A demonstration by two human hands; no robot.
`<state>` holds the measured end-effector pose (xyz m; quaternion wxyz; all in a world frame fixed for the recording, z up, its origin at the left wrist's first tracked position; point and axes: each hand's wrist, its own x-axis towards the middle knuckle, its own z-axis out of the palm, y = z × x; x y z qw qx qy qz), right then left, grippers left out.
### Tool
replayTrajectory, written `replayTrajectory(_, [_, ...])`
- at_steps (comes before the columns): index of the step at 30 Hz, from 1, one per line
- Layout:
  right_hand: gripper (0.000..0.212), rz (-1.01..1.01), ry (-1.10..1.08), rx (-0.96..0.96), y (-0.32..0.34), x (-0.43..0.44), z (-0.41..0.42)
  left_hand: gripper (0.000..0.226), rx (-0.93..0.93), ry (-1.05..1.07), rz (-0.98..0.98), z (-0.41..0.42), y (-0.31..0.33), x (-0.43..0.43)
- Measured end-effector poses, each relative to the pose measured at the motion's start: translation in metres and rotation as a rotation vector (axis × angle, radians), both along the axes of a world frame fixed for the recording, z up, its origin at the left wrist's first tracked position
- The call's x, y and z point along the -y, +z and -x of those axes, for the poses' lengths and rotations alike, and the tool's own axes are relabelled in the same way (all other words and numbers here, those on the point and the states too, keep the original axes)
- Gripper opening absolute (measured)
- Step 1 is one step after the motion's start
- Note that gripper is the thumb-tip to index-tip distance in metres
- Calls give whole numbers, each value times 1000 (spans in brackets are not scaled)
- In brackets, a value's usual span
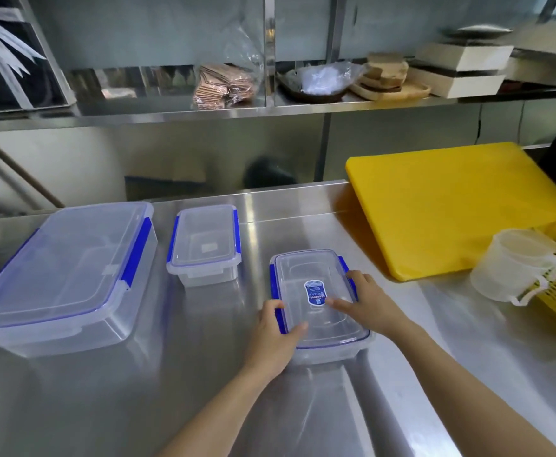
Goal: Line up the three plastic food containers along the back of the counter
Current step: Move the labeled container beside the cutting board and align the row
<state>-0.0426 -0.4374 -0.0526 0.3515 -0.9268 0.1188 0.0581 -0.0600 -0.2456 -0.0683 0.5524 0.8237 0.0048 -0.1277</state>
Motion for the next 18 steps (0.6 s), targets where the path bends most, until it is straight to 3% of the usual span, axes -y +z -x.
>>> replayTrajectory(3, [102,-173,289,-139,9,11,8,94,83,-250,-160,7,-2,-3])
replayTrajectory(5, [120,-183,458,-291,12,21,13,111,167,-376,-429,9,-6,-3])
replayTrajectory(7, [126,-172,523,-328,11,28,10,108,248,-408,-606,8,-12,-2])
replayTrajectory(11, [134,-86,534,-270,5,32,-9,101,319,-380,-651,-9,-17,-1])
replayTrajectory(18, [111,-120,457,-130,4,36,-70,85,369,-249,-719,-81,-5,9])
